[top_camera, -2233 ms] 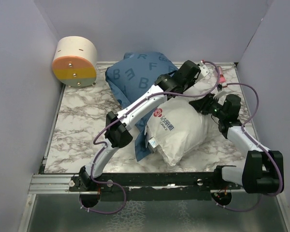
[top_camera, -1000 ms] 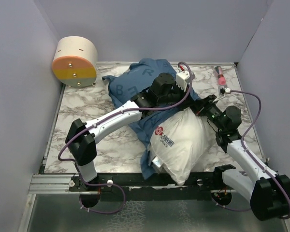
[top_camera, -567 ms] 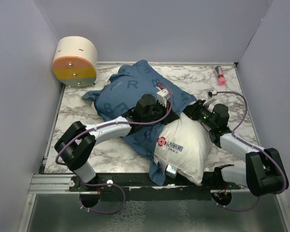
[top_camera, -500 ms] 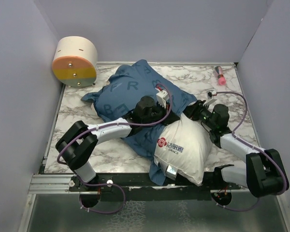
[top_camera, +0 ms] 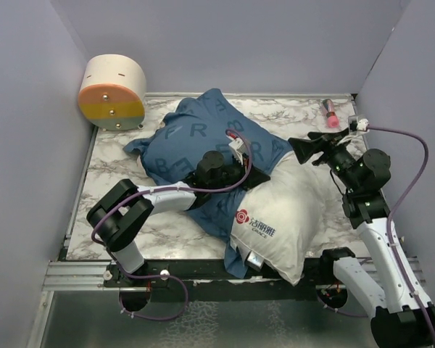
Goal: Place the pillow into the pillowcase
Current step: Stuff the pillow into the pillowcase.
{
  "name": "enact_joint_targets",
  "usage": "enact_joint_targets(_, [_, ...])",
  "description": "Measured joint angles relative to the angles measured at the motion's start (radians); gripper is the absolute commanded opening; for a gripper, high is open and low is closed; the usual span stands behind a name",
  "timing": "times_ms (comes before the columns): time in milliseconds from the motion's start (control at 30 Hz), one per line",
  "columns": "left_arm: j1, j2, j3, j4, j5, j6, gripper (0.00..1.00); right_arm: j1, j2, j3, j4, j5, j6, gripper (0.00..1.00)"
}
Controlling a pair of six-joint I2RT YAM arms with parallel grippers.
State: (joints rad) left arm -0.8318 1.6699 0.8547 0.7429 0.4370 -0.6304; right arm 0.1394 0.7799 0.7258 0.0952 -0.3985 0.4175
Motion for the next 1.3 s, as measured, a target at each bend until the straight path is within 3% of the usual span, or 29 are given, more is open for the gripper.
enact_joint_targets(267, [0.019, -0.01, -0.022, 0.026, 0.024, -0.007, 0.0, -0.131, 0.134, -0.048, -0.142, -0.086, 0.023, 0.8])
enact_joint_targets(500, [0.032, -0.036, -0.012, -0.018, 0.046, -0.006, 0.0, -0.133, 0.076, -0.082, -0.264, -0.009, 0.032, 0.77])
enact_joint_targets(533, [0.033, -0.04, -0.009, -0.025, 0.047, -0.006, 0.0, -0.133, 0.091, -0.082, -0.261, 0.012, 0.043, 0.72])
enact_joint_targets(633, [0.034, -0.057, 0.017, -0.082, 0.05, -0.002, 0.0, -0.133, 0.179, -0.093, -0.216, 0.009, 0.071, 0.43])
enact_joint_targets(767, [0.036, -0.063, 0.132, -0.216, 0.053, 0.027, 0.0, -0.13, 0.36, -0.216, -0.026, -0.083, 0.145, 0.22])
enact_joint_targets(867, [0.038, -0.058, 0.252, -0.328, 0.055, 0.053, 0.0, -0.075, 0.4, -0.282, 0.128, -0.124, 0.201, 0.05])
enact_joint_targets(1067, [0.031, 0.069, 0.539, -0.504, 0.061, 0.084, 0.0, -0.01, 0.468, -0.303, 0.363, -0.186, 0.327, 0.01])
enact_joint_targets(1300, [0.005, 0.157, 0.756, -0.688, 0.054, 0.136, 0.0, -0.022, 0.347, -0.107, 0.226, -0.063, 0.338, 0.01])
